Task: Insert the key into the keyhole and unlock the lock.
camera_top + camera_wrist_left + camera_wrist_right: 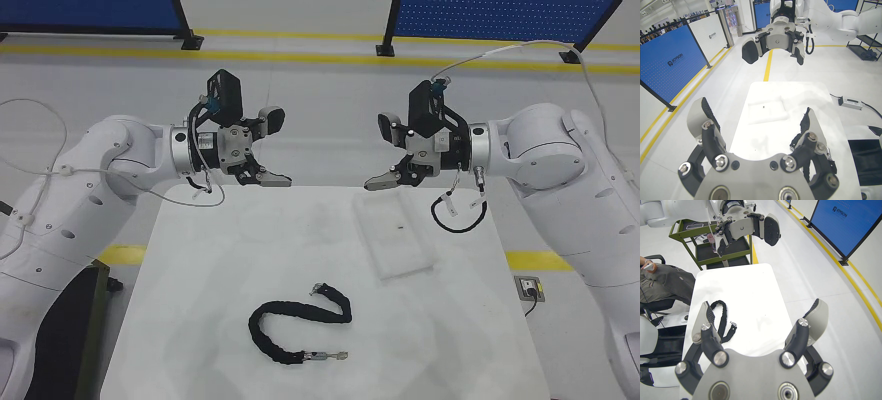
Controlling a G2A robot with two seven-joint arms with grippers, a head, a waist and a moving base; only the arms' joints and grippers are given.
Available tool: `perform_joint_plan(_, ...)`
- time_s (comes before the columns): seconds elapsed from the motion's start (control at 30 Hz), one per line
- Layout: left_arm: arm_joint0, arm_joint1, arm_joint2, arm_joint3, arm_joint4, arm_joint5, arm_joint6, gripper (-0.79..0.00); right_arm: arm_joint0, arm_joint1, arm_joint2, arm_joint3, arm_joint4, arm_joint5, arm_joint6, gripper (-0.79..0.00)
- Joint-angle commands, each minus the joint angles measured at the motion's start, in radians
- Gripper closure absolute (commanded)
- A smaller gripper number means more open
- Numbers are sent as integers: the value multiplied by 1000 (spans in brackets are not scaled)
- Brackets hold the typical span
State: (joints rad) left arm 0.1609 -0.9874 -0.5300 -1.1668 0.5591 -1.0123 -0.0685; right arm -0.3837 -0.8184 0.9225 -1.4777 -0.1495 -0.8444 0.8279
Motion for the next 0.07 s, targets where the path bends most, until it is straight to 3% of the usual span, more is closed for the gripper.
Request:
perform_joint_plan(0.0,0,0,0,0,0,0,0,-785,0,0,0,0,0,0,0,-784)
perform_joint_plan(0.03,0,0,0,0,0,0,0,-785,0,0,0,0,0,0,0,-784)
